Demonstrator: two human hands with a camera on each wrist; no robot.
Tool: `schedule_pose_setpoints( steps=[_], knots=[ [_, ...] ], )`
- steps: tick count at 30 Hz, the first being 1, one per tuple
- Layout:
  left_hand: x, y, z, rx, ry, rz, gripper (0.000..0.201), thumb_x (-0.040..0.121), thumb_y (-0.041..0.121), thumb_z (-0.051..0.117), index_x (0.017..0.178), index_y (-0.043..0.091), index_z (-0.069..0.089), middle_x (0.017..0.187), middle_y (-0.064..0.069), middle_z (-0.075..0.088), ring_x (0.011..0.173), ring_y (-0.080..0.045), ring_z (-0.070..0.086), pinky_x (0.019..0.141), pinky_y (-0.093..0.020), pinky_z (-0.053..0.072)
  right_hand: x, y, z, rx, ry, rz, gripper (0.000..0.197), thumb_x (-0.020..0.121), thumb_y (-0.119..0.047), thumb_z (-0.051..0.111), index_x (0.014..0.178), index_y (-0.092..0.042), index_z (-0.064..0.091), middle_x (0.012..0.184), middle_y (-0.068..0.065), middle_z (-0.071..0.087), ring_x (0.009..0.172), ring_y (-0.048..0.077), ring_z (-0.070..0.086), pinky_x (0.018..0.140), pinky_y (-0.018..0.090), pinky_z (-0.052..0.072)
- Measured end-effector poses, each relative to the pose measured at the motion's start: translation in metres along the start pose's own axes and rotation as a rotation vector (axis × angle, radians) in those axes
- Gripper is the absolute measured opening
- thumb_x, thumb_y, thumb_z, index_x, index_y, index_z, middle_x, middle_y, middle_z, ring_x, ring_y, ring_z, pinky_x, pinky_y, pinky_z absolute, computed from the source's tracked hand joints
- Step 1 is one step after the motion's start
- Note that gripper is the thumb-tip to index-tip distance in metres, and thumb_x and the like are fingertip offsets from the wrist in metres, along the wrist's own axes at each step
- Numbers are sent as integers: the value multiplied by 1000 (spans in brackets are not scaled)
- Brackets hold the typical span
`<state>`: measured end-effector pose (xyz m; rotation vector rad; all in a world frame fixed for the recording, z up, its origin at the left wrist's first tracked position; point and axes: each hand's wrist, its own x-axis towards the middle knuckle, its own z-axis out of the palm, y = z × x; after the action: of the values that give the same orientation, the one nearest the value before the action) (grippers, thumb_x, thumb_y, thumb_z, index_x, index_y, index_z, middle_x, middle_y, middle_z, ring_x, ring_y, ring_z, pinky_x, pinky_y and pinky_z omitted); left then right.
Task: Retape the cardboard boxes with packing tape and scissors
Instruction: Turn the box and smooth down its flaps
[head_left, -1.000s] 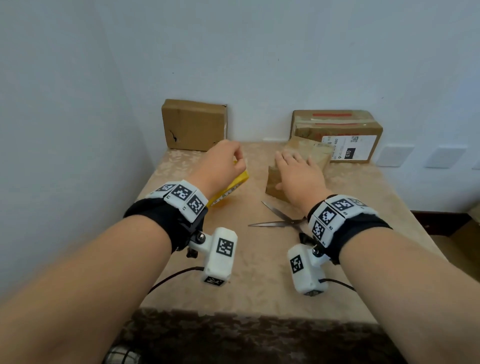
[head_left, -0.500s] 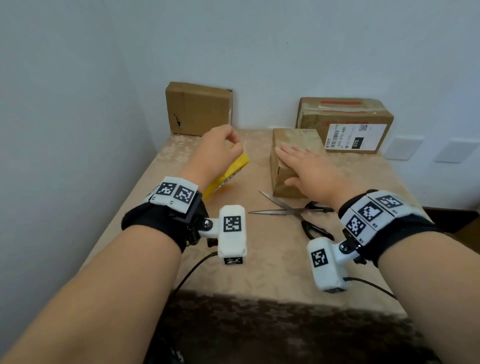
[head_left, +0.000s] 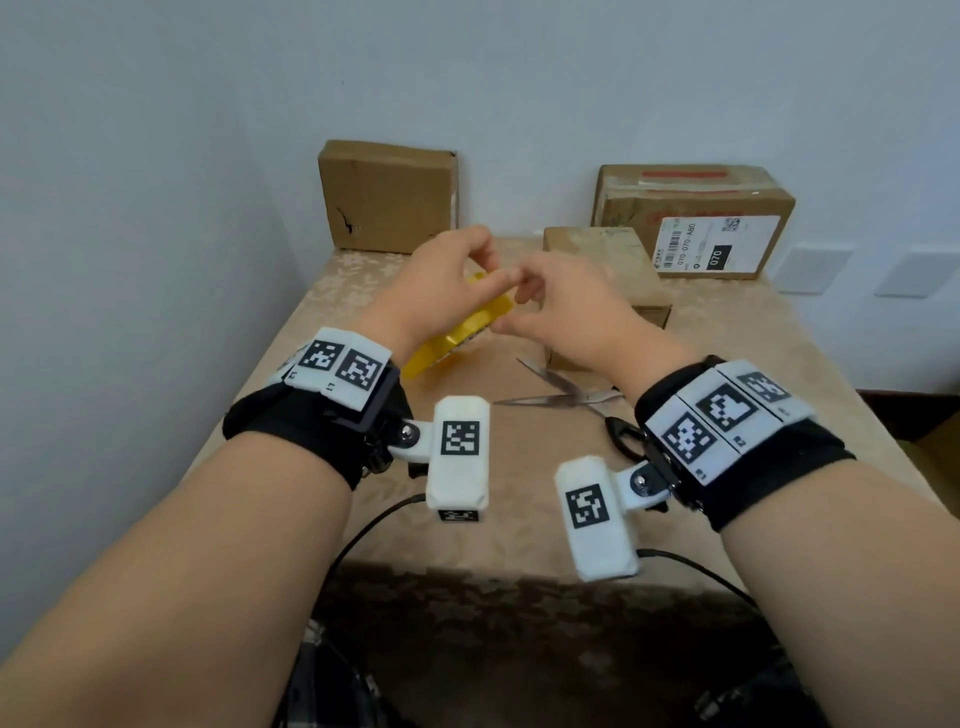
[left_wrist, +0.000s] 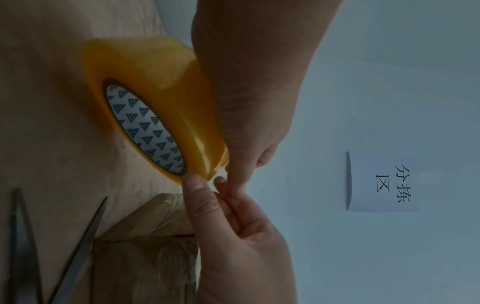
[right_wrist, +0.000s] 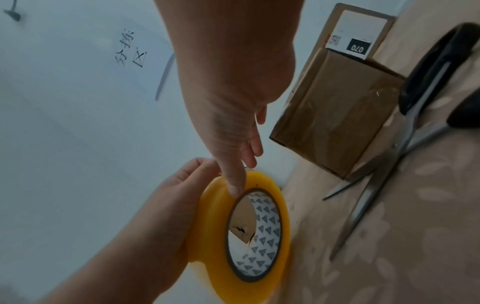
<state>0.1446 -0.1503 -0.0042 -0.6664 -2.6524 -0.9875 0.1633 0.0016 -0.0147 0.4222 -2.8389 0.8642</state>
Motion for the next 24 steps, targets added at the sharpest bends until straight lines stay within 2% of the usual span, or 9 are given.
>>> schedule_pose_setpoints(
  steps=[4, 5, 7, 10, 13, 17, 20, 21, 24],
  knots=[
    [-3, -5, -6, -39, -31, 19, 12, 95, 27, 54, 89, 17, 54, 83, 18, 50, 81, -1, 46, 65, -3, 32, 0, 4, 1, 235, 37, 49, 19, 79, -26, 74, 97, -23, 67, 82, -13, 60, 87, 9, 60, 92, 39, 47],
    [-3, -7, -7, -41, -45, 20, 11, 96, 27, 53, 90, 17, 55, 86, 18, 51, 83, -1, 46, 67, -4, 33, 0, 4, 0, 304, 52, 61, 10, 82, -25, 70, 86, -16, 68, 74, -12, 59, 78, 6, 57, 85, 34, 48],
    [-4, -7, -8, -23, -91, 37, 17, 97, 27, 50, 96, 11, 57, 94, 8, 55, 89, -7, 48, 70, -8, 34, -2, 0, -3, 347, 72, 80, 26, 85, -26, 66, 76, -2, 66, 63, -5, 53, 63, 8, 49, 69, 30, 42],
    [-5, -4, -8, -32, -121, 68, 28, 101, 24, 42, 98, 0, 58, 98, -13, 58, 90, -22, 51, 69, -18, 37, 2, -5, -1, 297, 81, 89, 20, 84, -24, 71, 65, -18, 66, 66, -8, 62, 69, 12, 59, 74, 36, 48],
    [-6, -5, -11, -53, -133, 45, 32, 100, 31, 41, 103, 3, 58, 102, -9, 58, 92, -19, 53, 72, -23, 37, 6, -6, -2, 284, 95, 129, 21, 87, -17, 68, 68, -21, 61, 70, -8, 62, 70, 8, 58, 68, 23, 47],
    [-9, -4, -10, -55, -191, -127, 37, 93, 30, 55, 127, 18, 48, 122, 6, 48, 94, -3, 48, 77, -17, 37, 12, -6, -3, 180, 172, 154, 24, 87, -13, 60, 85, 10, 68, 88, 24, 71, 85, 37, 64, 77, 42, 53],
    [-10, -2, -9, -123, -215, -255, 57, 89, 31, 59, 139, 16, 36, 126, 4, 46, 109, -11, 45, 85, -25, 37, 13, -3, 1, 122, 212, 175, 24, 82, -11, 57, 79, 8, 70, 82, 25, 69, 82, 39, 64, 72, 45, 55],
    [-10, -3, -9, -145, -226, -300, 52, 88, 33, 60, 133, 16, 42, 119, 3, 49, 103, -14, 48, 80, -28, 39, 13, -2, 1, 112, 217, 184, 24, 80, -12, 57, 78, 7, 70, 81, 24, 70, 81, 38, 65, 72, 45, 55],
    [-14, -10, -14, -187, -272, -359, 26, 89, 41, 57, 87, 16, 56, 82, 0, 51, 78, -17, 47, 68, -31, 33, 12, -4, -2, 100, 218, 184, 25, 82, -20, 65, 81, 4, 72, 84, 22, 71, 82, 37, 65, 74, 45, 55]
  ],
)
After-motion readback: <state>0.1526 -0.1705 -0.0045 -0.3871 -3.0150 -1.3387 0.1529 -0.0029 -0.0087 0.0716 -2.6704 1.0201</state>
